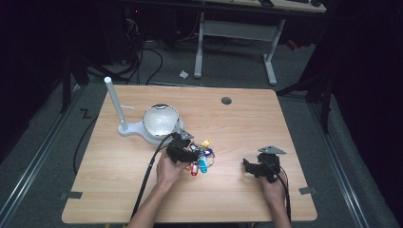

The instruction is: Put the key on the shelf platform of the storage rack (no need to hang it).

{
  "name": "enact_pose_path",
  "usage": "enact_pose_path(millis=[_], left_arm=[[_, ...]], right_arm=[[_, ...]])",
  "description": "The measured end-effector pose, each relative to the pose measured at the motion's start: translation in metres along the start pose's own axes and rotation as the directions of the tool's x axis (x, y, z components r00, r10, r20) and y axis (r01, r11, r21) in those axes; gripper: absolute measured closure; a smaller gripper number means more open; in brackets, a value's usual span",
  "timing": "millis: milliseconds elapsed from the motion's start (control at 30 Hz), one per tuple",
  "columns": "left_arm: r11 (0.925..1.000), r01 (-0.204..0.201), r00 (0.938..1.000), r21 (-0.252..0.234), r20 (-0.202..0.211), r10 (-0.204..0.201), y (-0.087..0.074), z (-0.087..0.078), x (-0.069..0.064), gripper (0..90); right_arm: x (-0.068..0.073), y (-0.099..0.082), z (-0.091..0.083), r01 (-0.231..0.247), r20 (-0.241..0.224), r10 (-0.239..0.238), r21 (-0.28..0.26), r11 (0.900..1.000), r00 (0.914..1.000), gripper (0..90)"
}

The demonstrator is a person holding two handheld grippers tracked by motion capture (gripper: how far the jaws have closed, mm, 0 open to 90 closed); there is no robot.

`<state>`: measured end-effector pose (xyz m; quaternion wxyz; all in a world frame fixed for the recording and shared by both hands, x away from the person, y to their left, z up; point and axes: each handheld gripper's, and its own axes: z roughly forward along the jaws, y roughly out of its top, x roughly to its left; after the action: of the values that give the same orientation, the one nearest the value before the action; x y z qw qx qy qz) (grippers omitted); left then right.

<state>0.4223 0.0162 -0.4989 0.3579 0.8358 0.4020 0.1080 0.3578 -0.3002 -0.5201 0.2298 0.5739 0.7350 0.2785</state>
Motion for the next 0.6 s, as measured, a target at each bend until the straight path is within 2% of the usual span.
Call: enact_pose_path(millis=[400, 500, 600], left_arm=[[0.9977, -0.004, 0.9998, 0.068, -0.021, 0.006, -0.005, 0.016, 0.002, 41.0], [0.9976, -0.025, 0.9985, 0.065, -0.048, 0.028, -0.005, 0.017, -0.001, 45.7], [0.9971, -0.031, 0.9978, 0.070, -0.057, 0.035, -0.004, 0.016, -0.001, 55.4]], right_arm=[[0.000, 0.000, 0.000, 0.000, -0.001, 0.000, 0.001, 1.0000, 1.0000, 15.2], [0.000, 0.000, 0.000, -0.001, -0.001, 0.001, 0.000, 1.0000, 1.0000, 15.2], [0.000, 0.000, 0.000, 0.000, -0.001, 0.000, 0.000, 1.0000, 1.0000, 15.2]])
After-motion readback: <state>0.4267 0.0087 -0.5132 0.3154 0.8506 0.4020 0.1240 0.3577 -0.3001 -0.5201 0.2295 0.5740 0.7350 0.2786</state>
